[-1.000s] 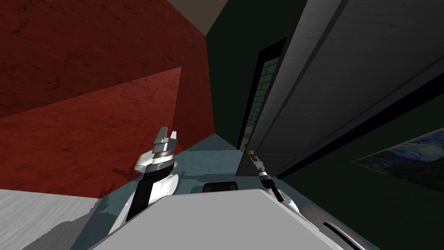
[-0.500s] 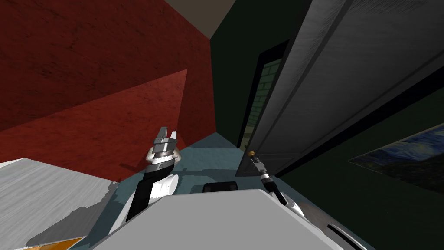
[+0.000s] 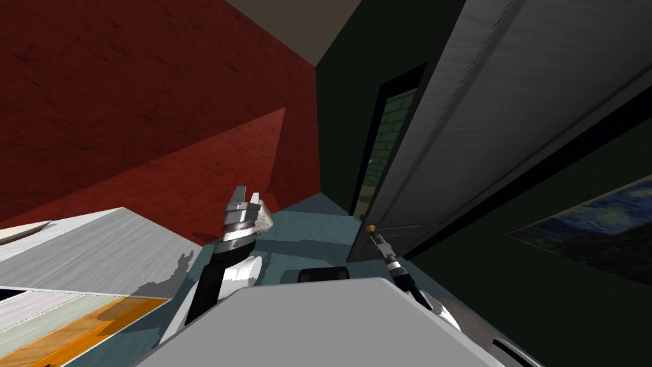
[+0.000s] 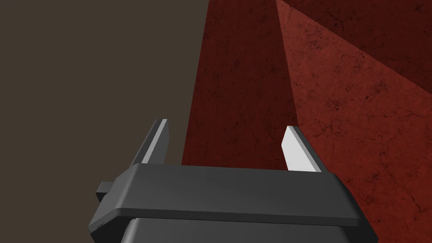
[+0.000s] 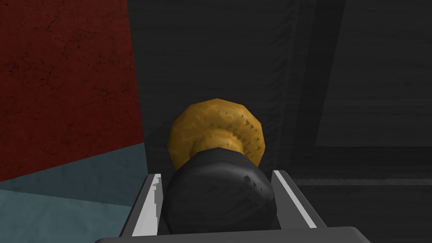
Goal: Pull the door open
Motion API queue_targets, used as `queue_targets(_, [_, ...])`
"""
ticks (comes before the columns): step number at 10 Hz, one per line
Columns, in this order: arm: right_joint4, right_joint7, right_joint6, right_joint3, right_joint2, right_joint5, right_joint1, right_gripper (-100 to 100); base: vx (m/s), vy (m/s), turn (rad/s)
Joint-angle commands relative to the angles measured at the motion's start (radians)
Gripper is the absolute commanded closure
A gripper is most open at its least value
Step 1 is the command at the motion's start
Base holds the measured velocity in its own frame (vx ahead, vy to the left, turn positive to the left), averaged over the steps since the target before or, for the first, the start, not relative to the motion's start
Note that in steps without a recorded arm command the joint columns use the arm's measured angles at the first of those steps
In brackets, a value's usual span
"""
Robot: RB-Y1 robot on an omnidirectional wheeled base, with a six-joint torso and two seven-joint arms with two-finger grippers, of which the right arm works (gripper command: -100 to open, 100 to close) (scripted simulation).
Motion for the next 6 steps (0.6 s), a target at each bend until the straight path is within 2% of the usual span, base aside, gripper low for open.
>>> queue_targets(1, [0.015, -0.017, -0.029, 0.009, -0.01, 0.004, 0.009, 100, -0.163, -0.056, 0.09])
queue_targets(2, [0.02, -0.025, -0.044, 0.015, -0.016, 0.007, 0.014, 100, -0.189, -0.056, 0.119])
queue_targets(3, [0.024, -0.021, -0.038, 0.013, -0.01, 0.007, 0.006, 100, -0.084, -0.024, 0.026])
queue_targets(4, [0.032, -0.029, -0.055, 0.02, -0.015, 0.01, 0.011, 100, -0.133, -0.053, 0.18])
queue_targets(6, [0.039, -0.034, -0.068, 0.024, -0.018, 0.012, 0.015, 100, -0.185, -0.062, 0.13])
